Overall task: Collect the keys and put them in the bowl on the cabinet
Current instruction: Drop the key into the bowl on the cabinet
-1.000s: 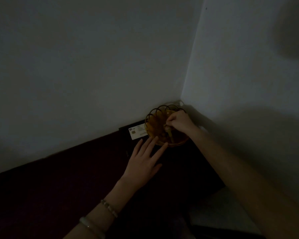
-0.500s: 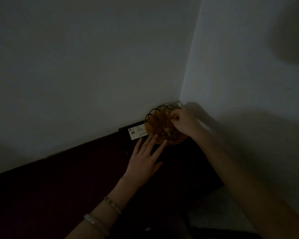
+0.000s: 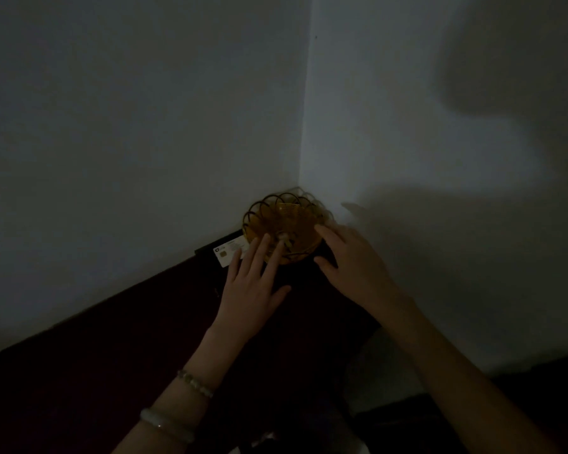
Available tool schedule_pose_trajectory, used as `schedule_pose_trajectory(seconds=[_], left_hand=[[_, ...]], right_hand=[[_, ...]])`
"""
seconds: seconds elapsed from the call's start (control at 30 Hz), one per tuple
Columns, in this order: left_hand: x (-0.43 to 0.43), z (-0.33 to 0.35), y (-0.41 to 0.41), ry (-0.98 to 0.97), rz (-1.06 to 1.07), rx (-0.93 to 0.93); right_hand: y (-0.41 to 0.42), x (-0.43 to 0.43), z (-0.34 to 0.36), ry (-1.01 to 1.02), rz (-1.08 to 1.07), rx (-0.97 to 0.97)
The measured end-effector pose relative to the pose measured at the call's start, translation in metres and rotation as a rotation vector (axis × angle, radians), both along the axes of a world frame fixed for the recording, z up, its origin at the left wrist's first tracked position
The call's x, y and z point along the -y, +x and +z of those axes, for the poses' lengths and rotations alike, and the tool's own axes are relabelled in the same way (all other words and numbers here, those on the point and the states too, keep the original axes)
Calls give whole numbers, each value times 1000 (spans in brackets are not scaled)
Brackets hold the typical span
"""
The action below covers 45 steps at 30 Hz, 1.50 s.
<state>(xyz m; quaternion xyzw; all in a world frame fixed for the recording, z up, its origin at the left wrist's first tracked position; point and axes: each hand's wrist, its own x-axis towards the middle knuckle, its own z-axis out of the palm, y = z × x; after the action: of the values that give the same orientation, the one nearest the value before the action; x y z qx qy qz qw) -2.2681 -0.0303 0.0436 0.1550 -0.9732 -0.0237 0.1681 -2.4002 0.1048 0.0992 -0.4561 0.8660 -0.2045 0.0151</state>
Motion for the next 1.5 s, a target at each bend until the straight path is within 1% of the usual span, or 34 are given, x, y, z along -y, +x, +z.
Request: schedule_pose_trajectory(seconds=[0.13, 0.3, 0.47, 0.57, 0.8, 0.97, 1.2, 1.37, 1.5], left_hand=[[-10, 16, 1, 8, -55, -67], [-25, 22, 2, 7, -112, -103], [-43, 17, 17, 29, -81, -24], [-53, 13, 33, 30, -45, -25], [-95, 3, 81, 21, 53, 0], [-147, 0, 126, 43, 120, 13], [-220, -5, 200, 74, 203, 20], [-247, -6, 252, 75, 317, 29], [-258, -7, 288, 66, 423, 23]], right_hand=[[17, -17, -2, 9, -27, -103], [35, -36, -5, 27, -101, -134], [53, -55, -8, 89, -143, -133], [68, -65, -11, 107, -140, -109], [113, -96, -25, 121, -67, -83], [153, -139, -30, 114, -10, -57], [211, -200, -36, 113, 82, -74], [248, -213, -41, 114, 177, -76], [279, -208, -41, 104, 300, -107]])
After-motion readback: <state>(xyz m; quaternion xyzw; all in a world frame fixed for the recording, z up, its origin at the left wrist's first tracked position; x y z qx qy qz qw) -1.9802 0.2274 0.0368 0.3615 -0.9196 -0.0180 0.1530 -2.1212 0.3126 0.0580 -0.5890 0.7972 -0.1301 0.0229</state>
